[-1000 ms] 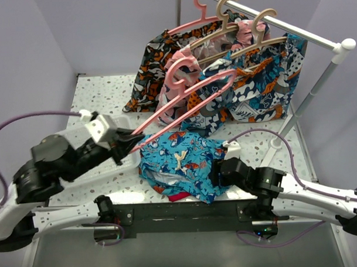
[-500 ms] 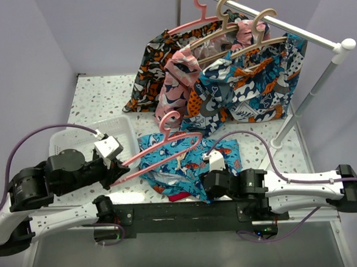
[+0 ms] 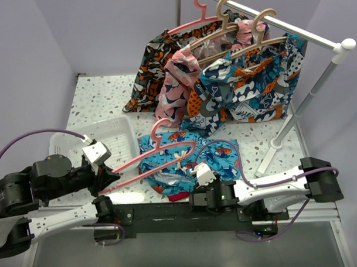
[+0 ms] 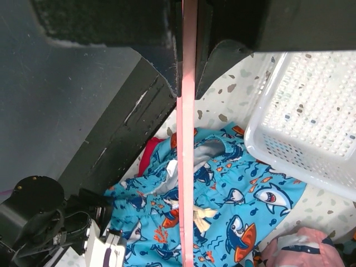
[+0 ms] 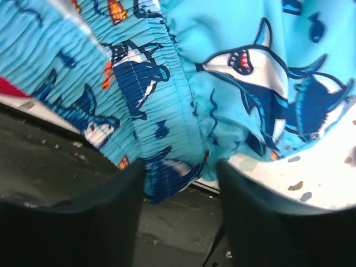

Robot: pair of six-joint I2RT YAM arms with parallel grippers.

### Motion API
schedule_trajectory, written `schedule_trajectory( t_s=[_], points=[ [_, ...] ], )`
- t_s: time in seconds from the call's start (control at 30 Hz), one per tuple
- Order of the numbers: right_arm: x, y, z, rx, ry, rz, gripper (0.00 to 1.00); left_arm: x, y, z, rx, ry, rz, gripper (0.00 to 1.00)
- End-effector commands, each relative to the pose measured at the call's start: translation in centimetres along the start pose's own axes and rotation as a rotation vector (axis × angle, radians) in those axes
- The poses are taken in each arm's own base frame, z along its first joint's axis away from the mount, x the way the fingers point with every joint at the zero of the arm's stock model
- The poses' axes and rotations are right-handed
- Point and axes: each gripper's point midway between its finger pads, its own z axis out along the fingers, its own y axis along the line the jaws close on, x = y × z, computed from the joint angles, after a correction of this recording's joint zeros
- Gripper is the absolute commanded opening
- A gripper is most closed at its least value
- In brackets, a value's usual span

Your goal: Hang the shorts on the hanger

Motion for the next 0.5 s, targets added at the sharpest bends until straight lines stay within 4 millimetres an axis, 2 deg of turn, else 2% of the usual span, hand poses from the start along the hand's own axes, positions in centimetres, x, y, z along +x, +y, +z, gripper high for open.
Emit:
schedule_trajectory(
  t_s=[0.0,0.07,0.23,0.33,0.47],
  points=[
    [-2.9,-1.8,-1.1,0.11,-0.11,0.114,0.37,-0.5,-0.8,-0.2,0.039,-0.017,-0.033,0.0],
    [-3.8,-2.2,-1.9,0.098,-0.144,0.152,0.26,-0.1,-0.9,0.0,0.045,-0.009,-0.032,0.0],
    [-5.9,-3.2,-2.7,0.063,-0.176,0.237,0.15,-0.1,-1.4,-0.5,0.082,-0.033,-0.028,0.0],
    [-6.6,-4.0,-2.6,0.072,-0.171,0.267,0.04,0.1,-1.8,-0.6,0.114,-0.038,-0.024,0.0],
    [-7.3,-4.0,-2.8,0.046,-0.175,0.289,0.0,0.7,-2.5,-0.3,0.154,-0.016,-0.016,0.0]
  ],
)
